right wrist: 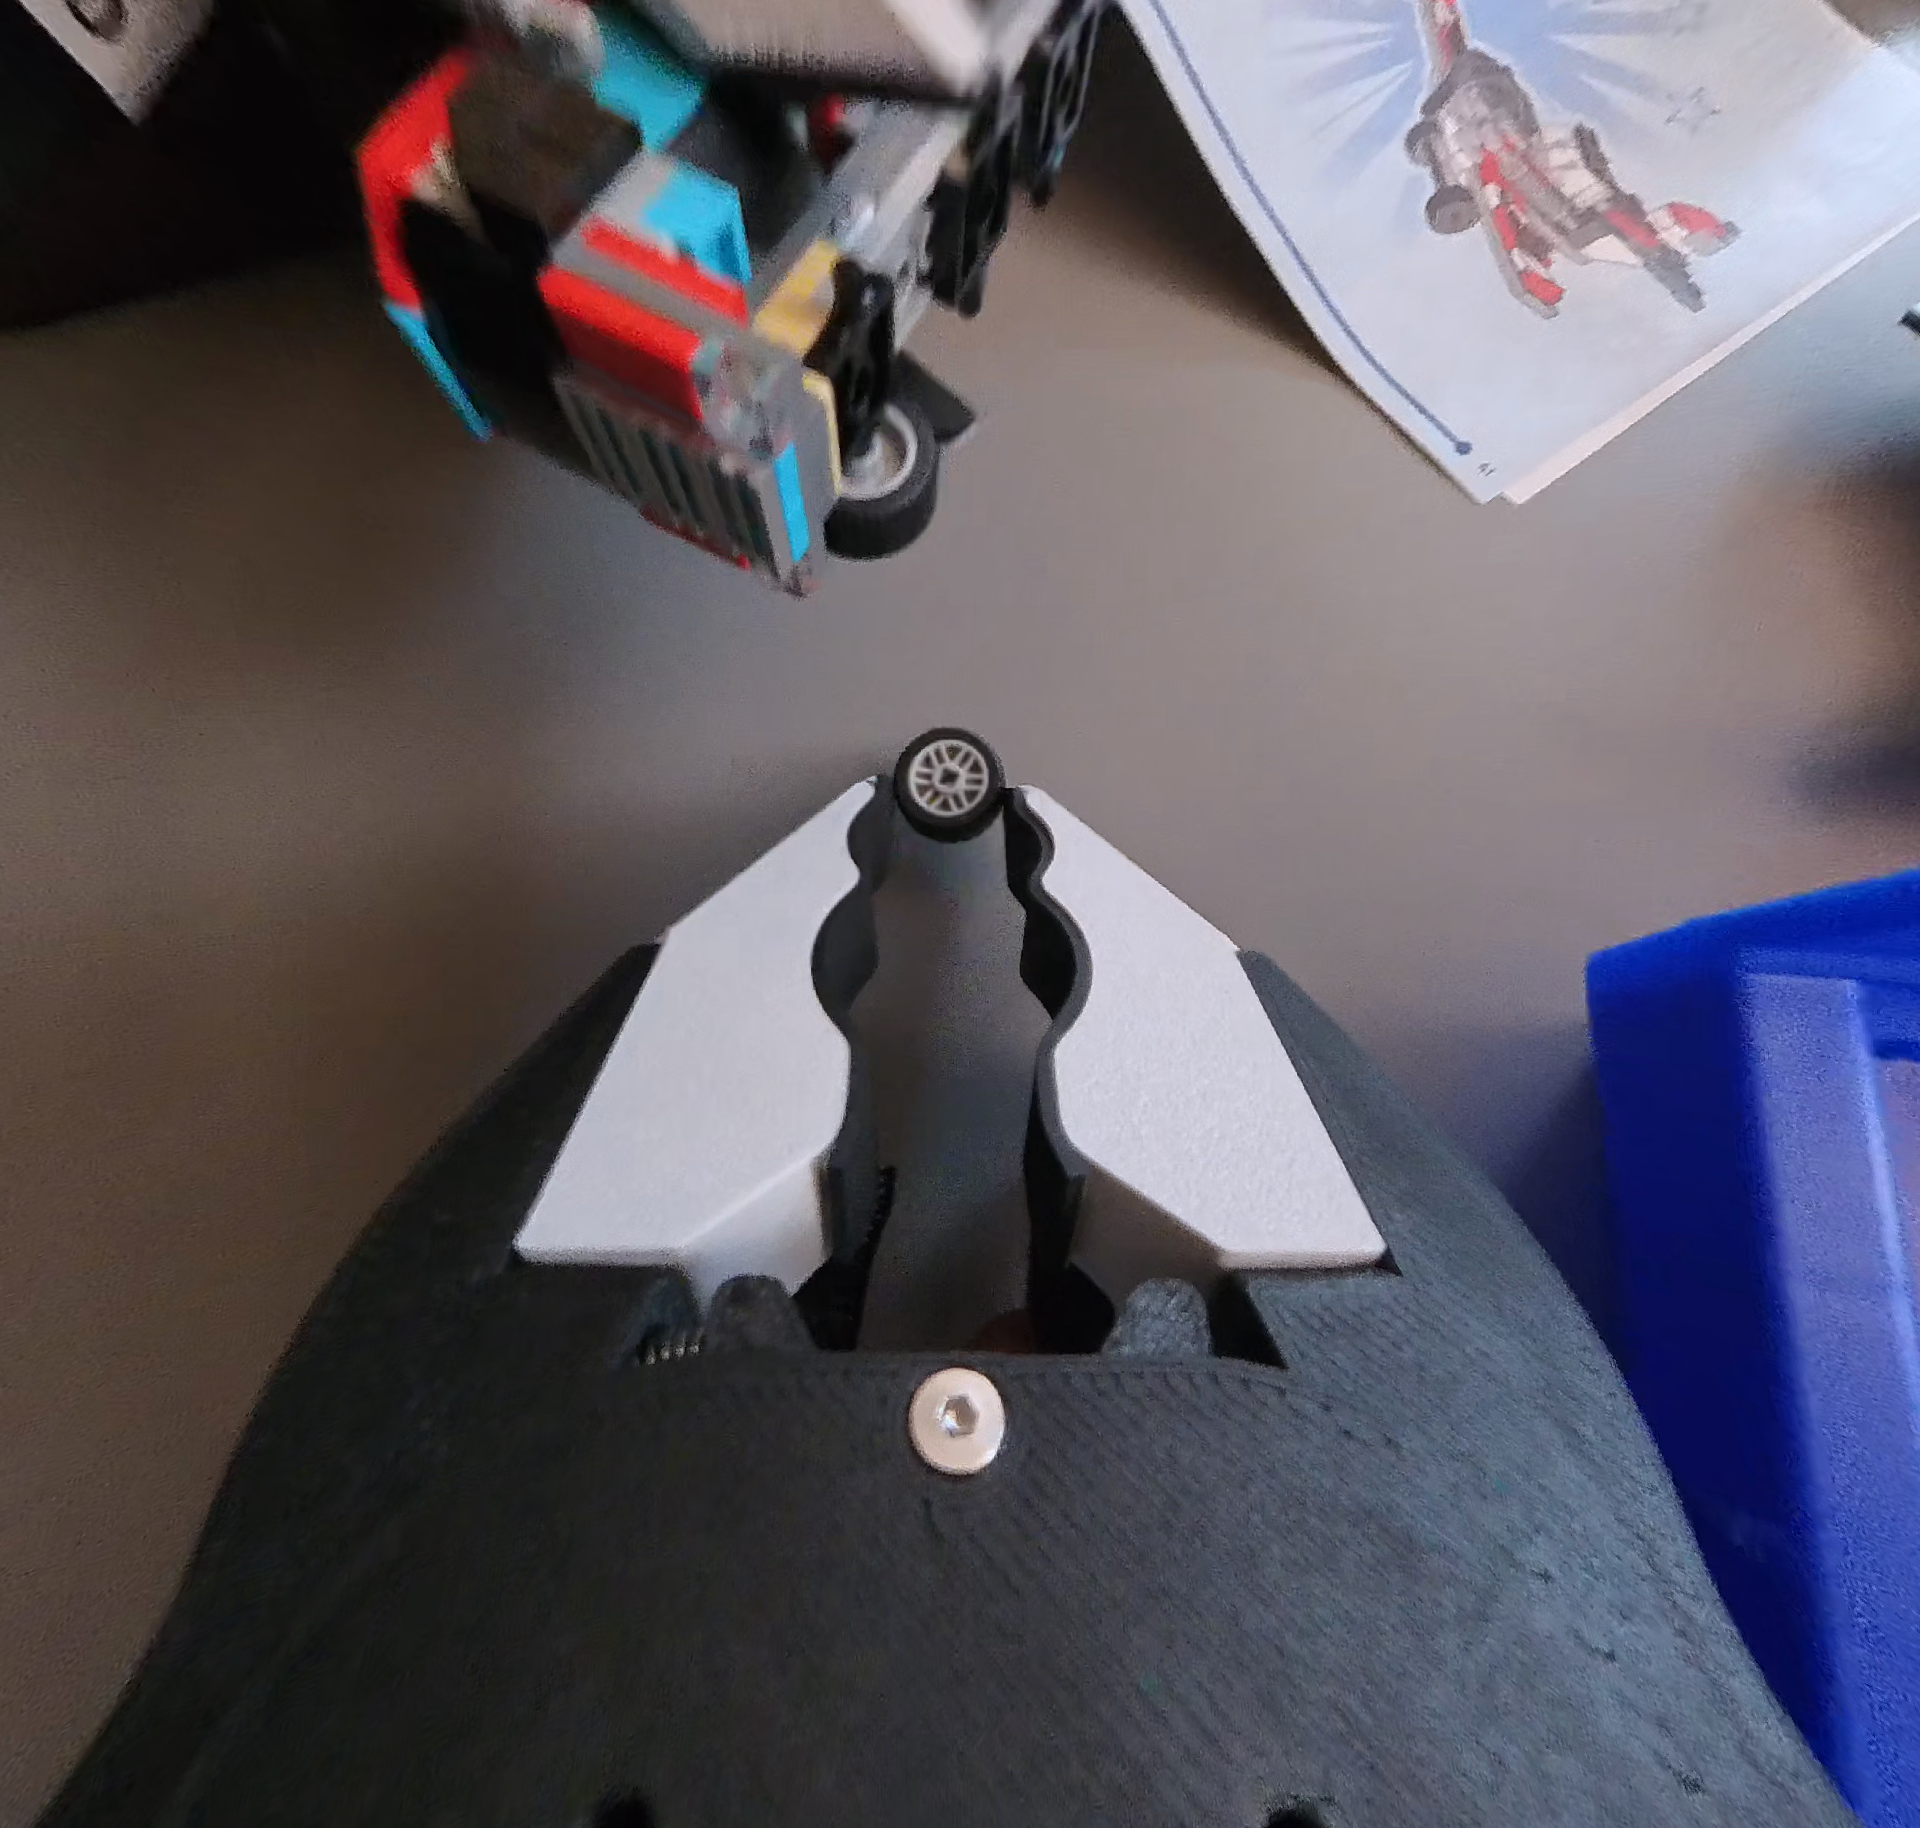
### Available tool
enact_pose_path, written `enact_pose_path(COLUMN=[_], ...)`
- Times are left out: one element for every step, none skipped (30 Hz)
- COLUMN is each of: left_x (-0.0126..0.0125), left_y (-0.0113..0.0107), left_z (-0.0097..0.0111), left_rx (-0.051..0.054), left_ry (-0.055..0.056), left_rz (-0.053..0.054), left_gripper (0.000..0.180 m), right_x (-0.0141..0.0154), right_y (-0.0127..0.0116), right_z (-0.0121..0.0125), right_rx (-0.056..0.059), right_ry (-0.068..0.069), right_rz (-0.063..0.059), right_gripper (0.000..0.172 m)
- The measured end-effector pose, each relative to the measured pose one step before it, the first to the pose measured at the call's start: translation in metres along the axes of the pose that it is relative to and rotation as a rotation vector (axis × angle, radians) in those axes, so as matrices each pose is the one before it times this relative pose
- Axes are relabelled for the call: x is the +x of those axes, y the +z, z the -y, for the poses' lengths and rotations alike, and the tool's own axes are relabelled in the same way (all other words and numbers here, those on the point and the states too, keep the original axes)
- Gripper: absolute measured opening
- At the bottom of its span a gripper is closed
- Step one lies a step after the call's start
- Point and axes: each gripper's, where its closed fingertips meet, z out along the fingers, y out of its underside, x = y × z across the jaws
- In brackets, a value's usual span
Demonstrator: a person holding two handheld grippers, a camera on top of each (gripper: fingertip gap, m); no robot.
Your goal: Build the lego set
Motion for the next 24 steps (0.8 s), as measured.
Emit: enact_pose_path(left_x=[0.00086,0.00056,0.00059,0.00074,0.00065,0.00037,0.00021,-0.00006,0.00037,0.00059,0.00023,-0.00006,-0.00013,0.00009,-0.00027,0.0,0.00018,0.00004,-0.00024,-0.00013,-0.00003,0.00011,-0.00026,-0.0006], left_y=[0.00004,-0.00009,0.00006,0.00011,0.00008,0.00022,0.00015,0.00019,0.00031,0.00041,0.00032,0.00026,0.0002,0.00008,0.00004,-0.00006,0.00001,-0.00013,-0.00008,-0.00005,0.00007,-0.00002,-0.00006,-0.0001], left_z=[0.00136,0.00173,0.00182,0.00238,0.00297,0.00348,0.00402,0.00392,0.00327,0.00281,0.00243,0.00233,0.00221,0.00198,0.00127,0.00091,0.00061,0.00061,0.00048,0.00033,0.00031,0.00019,0.0003,0.00024], left_rx=[0.0035,0.0045,0.0033,0.0051,0.0075,0.0086,0.0097,0.0098,0.0078,0.0062,0.0058,0.0064,0.0062,0.005,0.0024,0.002,0.0013,0.002,0.0016,0.001,0.0006,0.001,0.0008,0.001], left_ry=[0.0156,0.0196,0.0203,0.019,0.0211,0.0221,0.0209,0.0156,0.0101,0.007,0.005,0.0045,0.0032,0.0042,0.0037,0.0034,0.0014,0.0026,0.0016,0.001,0.0006,-0.0012,0.0001,0.0013], left_rz=[-0.0031,-0.0007,-0.0007,-0.0012,0.0005,0.0017,0.0032,0.0044,0.0003,-0.0013,0.0002,0.0012,0.0016,0.0003,0.0024,0.0001,-0.0008,0.0012,0.0022,0.0004,0.0004,-0.0002,0.0017,0.0029], left_gripper=[0.037,0.037,0.037,0.037,0.037,0.037,0.037,0.037,0.038,0.037,0.038,0.037,0.037,0.037,0.037,0.037,0.037,0.037,0.037,0.037,0.037,0.037,0.037,0.037], right_x=[-0.00025,-0.00088,-0.00168,-0.00211,-0.00248,-0.00308,-0.00425,-0.00454,-0.00423,-0.00429,-0.00405,-0.00273,-0.00162,-0.00154,-0.00162,-0.00054,-0.00004,-0.00029,-0.00014,-0.00035,-0.00055,-0.00032,-0.00026,-0.00034], right_y=[-0.0053,-0.00686,-0.00778,-0.00811,-0.00755,-0.00666,-0.00535,-0.00381,-0.00232,-0.00079,0.00054,0.00129,0.00179,0.00176,0.00158,0.00113,0.00054,0.00028,0.00014,0.00007,0.00012,-0.00007,-0.00008,-0.00022], right_z=[0.00434,0.0066,0.00816,0.00848,0.00774,0.00666,0.00555,0.0046,0.00344,0.00212,0.00044,-0.00068,-0.00156,-0.00177,-0.00137,-0.00092,-0.00044,-0.0003,-0.00035,-0.00029,-0.00018,-0.00018,-0.0001,0.00021], right_rx=[0.0229,0.0332,0.0402,0.0405,0.0353,0.0286,0.0232,0.0191,0.0142,0.008,0.0005,-0.0059,-0.0107,-0.0119,-0.0098,-0.0077,-0.005,-0.0045,-0.0055,-0.0043,-0.0035,-0.0037,-0.0028,-0.0009], right_ry=[0.0135,0.0158,0.0164,0.0146,0.012,0.0108,0.0093,0.0073,0.0054,0.0036,0.0024,0.0015,-0.0005,-0.0017,-0.0004,-0.0008,-0.0037,-0.0037,-0.0022,-0.0027,-0.0025,-0.0026,-0.0031,-0.0024], right_rz=[0.0134,0.0166,0.0189,0.0186,0.0176,0.0193,0.0243,0.024,0.0202,0.0201,0.0188,0.0105,0.0031,0.0035,0.0037,-0.0023,-0.006,-0.0046,-0.0043,-0.0031,-0.0017,-0.0032,-0.0036,-0.002], right_gripper=[0.022,0.022,0.022,0.022,0.022,0.022,0.022,0.022,0.022,0.022,0.022,0.022,0.022,0.021,0.022,0.022,0.022,0.022,0.022,0.022,0.022,0.022,0.022,0.022])
